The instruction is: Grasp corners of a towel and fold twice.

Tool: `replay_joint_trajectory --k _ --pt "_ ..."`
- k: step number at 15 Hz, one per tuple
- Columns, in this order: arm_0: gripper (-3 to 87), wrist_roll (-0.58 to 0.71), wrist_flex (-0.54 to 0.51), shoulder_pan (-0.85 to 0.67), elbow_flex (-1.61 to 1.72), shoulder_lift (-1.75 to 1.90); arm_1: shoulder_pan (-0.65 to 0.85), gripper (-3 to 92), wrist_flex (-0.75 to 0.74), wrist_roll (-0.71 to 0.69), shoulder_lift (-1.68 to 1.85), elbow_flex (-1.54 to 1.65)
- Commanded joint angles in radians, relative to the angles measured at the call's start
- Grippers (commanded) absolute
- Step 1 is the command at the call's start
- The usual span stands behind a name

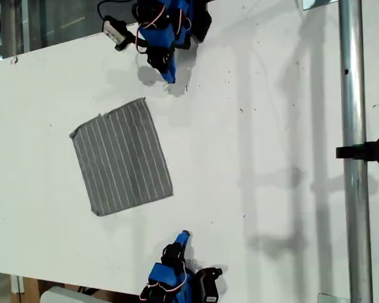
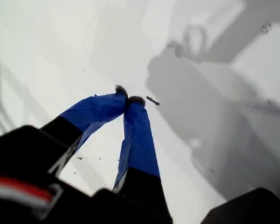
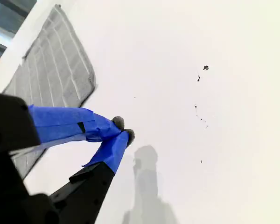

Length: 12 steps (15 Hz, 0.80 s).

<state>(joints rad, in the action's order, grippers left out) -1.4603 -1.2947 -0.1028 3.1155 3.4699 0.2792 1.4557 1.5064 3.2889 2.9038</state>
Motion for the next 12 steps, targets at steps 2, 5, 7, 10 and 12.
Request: replay_joint_trajectory --k 2,5,7,10,12 --pt "-2.9 -0.006 0.003 0.000 0.005 0.005 -0.021 -0.2 -0.014 -0.052 0.000 -0.051" --pt "-2.9 -0.006 0.003 0.000 0.005 0.005 0.083 0.8 -0.103 -0.232 -0.259 -0.284" --pt "-2.9 -0.008 0.003 0.003 0.005 0.005 0.202 2.0 -0.094 -0.449 -0.577 -0.526" --pt "-2.9 -0.009 0.003 0.005 0.005 0.005 0.345 6.0 -0.069 -0.767 -0.965 -0.847" --pt "-2.9 -0.009 0.003 0.005 0.005 0.005 0.394 14.9 -0.100 -0.916 -1.081 -0.962"
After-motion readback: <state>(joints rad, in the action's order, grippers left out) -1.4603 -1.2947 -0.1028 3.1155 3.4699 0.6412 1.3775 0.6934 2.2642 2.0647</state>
